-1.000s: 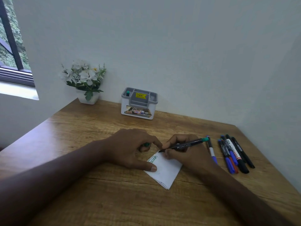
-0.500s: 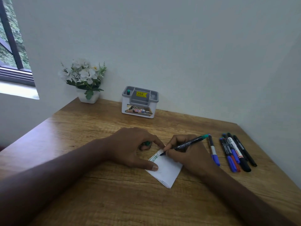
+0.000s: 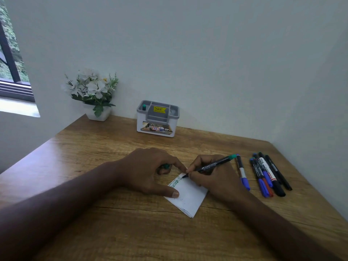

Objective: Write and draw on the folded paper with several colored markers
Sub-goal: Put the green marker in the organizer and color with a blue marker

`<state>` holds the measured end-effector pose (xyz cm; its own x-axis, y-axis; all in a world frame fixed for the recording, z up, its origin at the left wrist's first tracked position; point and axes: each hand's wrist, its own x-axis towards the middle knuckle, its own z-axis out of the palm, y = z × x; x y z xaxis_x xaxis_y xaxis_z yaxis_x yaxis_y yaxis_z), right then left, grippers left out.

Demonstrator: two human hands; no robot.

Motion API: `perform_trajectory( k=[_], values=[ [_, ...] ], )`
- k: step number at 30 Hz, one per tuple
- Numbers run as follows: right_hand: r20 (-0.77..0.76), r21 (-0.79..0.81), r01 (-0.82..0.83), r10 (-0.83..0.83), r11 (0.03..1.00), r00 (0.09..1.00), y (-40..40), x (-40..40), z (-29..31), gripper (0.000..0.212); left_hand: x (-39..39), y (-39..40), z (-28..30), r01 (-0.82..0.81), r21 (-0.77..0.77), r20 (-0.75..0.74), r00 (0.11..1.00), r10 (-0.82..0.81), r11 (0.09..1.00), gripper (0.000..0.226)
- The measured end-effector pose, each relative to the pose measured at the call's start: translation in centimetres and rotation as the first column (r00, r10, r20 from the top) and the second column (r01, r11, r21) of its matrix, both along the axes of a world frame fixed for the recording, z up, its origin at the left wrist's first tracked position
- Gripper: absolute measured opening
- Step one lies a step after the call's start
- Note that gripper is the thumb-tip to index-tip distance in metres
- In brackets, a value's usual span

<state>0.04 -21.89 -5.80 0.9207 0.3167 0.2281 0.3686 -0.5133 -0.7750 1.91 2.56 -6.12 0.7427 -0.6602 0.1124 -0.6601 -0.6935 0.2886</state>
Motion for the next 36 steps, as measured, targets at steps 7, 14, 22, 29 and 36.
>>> perform_trajectory(
  k=[7, 14, 22, 29, 36],
  values=[
    [0.005, -0.004, 0.018, -0.018, 1.000, 1.000, -0.06, 0.11, -0.03, 0.011, -0.21, 0.10, 0.04, -0.010, 0.004, 0.006, 1.000, 0.010, 1.000, 0.070],
    [0.004, -0.003, 0.023, -0.023, 1.000, 1.000, -0.09, 0.11, -0.13, 0.009, -0.23, 0.05, 0.15, -0.015, 0.013, -0.018, 1.000, 0.015, 1.000, 0.069],
    [-0.011, -0.001, 0.026, -0.026, 1.000, 1.000, -0.13, 0.16, -0.13, 0.009, -0.20, 0.06, 0.03, -0.001, -0.008, -0.002, 1.000, 0.001, 1.000, 0.062],
    [-0.006, 0.010, 0.044, -0.044, 0.999, 0.999, -0.15, 0.16, -0.15, 0.010, -0.23, 0.07, 0.06, -0.009, -0.002, 0.002, 1.000, 0.009, 1.000, 0.064],
    [-0.014, 0.006, 0.063, -0.063, 0.998, 0.998, -0.17, 0.17, -0.18, 0.012, -0.18, -0.01, 0.13, -0.011, 0.000, -0.007, 1.000, 0.011, 1.000, 0.064]
  ],
)
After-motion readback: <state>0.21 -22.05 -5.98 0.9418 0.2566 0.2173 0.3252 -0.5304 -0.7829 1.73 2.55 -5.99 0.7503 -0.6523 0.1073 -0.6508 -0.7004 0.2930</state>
